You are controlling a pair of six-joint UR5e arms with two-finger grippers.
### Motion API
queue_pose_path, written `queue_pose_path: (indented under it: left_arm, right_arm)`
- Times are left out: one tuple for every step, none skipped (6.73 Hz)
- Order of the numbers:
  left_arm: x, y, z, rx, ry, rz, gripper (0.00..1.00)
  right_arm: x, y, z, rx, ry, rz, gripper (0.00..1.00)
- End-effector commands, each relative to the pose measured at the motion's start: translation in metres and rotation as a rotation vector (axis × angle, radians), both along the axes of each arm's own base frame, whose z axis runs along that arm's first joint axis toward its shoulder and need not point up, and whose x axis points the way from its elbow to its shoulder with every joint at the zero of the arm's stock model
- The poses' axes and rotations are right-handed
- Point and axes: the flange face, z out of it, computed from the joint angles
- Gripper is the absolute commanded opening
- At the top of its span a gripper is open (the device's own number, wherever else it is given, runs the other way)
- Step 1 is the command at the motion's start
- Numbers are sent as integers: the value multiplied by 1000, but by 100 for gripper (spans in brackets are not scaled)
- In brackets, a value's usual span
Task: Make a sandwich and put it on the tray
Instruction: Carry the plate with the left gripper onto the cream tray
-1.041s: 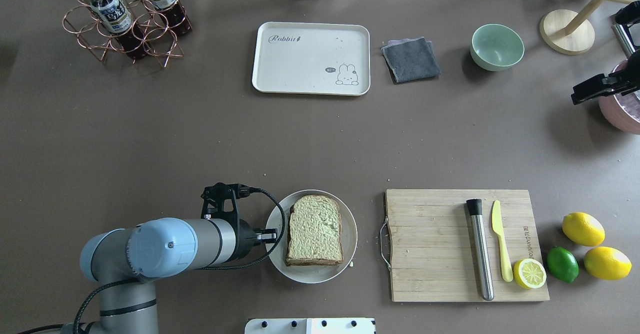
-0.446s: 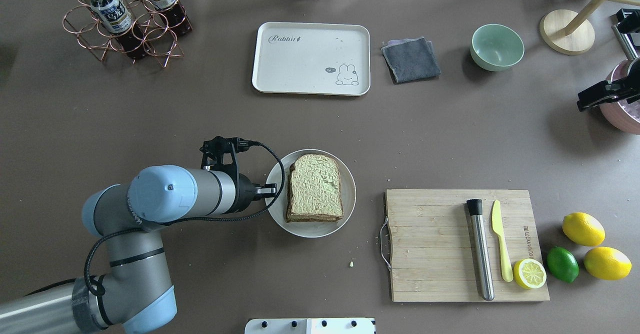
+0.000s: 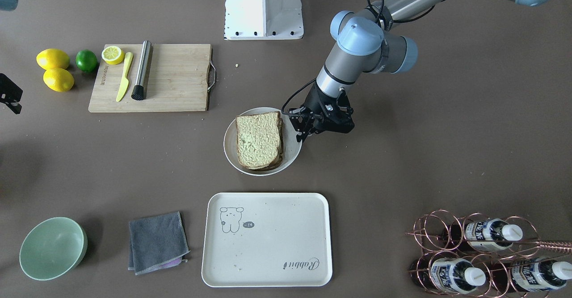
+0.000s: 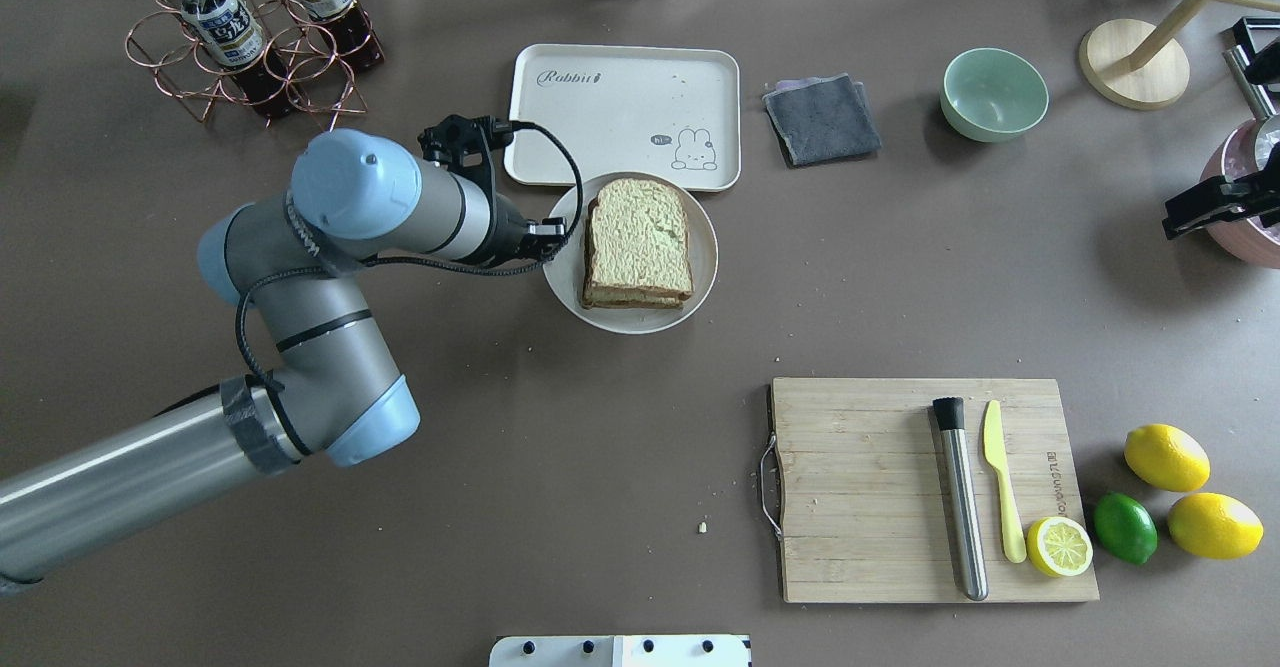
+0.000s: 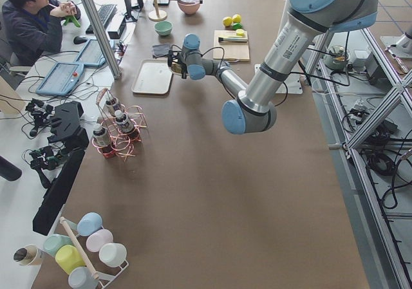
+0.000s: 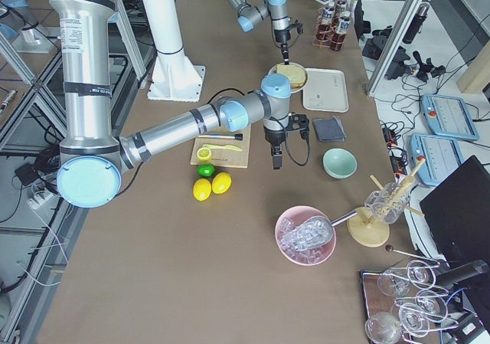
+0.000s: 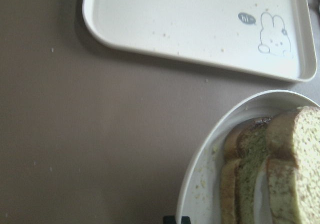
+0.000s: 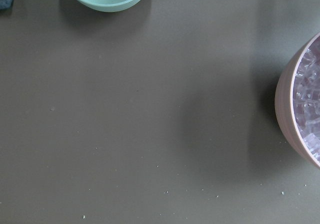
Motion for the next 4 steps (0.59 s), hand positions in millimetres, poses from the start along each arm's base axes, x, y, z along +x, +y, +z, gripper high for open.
queue_pose_path:
  left_arm:
    - [-9,-83,-27,1,-26,-33,0]
    - [-8,-116,-35,-18,-47,-51,0]
    - [-12,-142,-11,2,-89,-49,0]
    - [-7,-160,-20,-3,-113,-54,0]
  right_arm:
    - [6,-1,6,-22,-17,5,100]
    - [8,-2,8,-25,-16,9,100]
    - [10,-4,11,-29,-14,11,100]
    - [10,-4,11,-30,-13,12,100]
